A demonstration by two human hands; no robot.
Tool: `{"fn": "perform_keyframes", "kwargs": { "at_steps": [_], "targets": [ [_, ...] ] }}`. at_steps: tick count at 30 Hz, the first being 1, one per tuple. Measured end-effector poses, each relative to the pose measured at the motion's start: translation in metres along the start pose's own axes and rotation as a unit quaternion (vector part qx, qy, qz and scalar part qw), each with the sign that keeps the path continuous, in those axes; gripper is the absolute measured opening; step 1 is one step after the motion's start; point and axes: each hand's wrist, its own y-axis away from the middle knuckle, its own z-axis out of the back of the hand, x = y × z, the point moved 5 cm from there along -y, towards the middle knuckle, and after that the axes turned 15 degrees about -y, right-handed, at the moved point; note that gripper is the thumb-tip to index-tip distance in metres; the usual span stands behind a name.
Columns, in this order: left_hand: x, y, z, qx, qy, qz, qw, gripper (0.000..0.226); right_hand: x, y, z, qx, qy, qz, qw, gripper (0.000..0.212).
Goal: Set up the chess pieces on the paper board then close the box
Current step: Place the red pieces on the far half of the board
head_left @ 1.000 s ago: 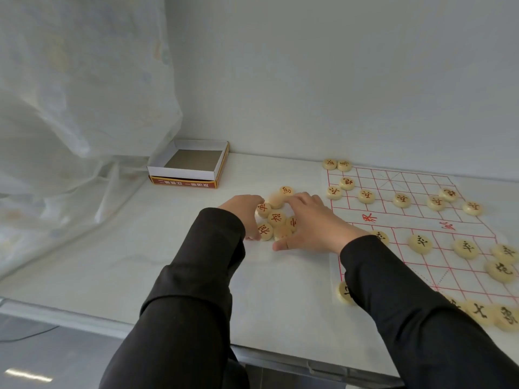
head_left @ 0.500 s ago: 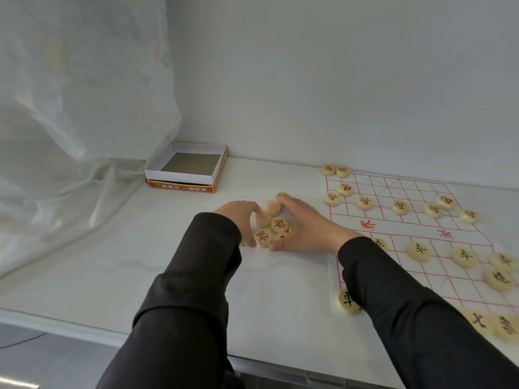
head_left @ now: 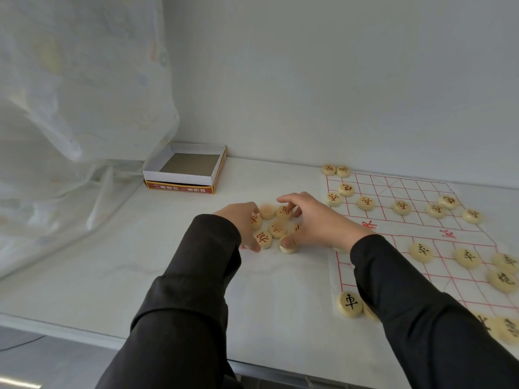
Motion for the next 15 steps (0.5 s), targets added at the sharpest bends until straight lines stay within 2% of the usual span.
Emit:
{"fn": "perform_keyframes", "kwargs": {
  "at_steps": [4, 9, 15],
  "targets": [
    [-0.001, 0.002, -0.001, 0.009, -0.008, -0.002, 1.0, 0.09, -0.002, 0.003, 0.001, 0.016, 0.03, -0.006, 0.999, 0.087],
    [0.002, -0.002, -0.003, 0.004, -0.026, -0.004, 1.0, 0.092, -0.001, 0.0, -0.004, -0.007, 0.039, 0.015, 0.999, 0.054],
    [0.001, -0.006, -0.005, -0.01, -0.029, -0.001, 1.0, 0.098, 0.002, -0.003, -0.017, -0.054, 0.108, 0.043, 0.992, 0.036]
  ]
}}
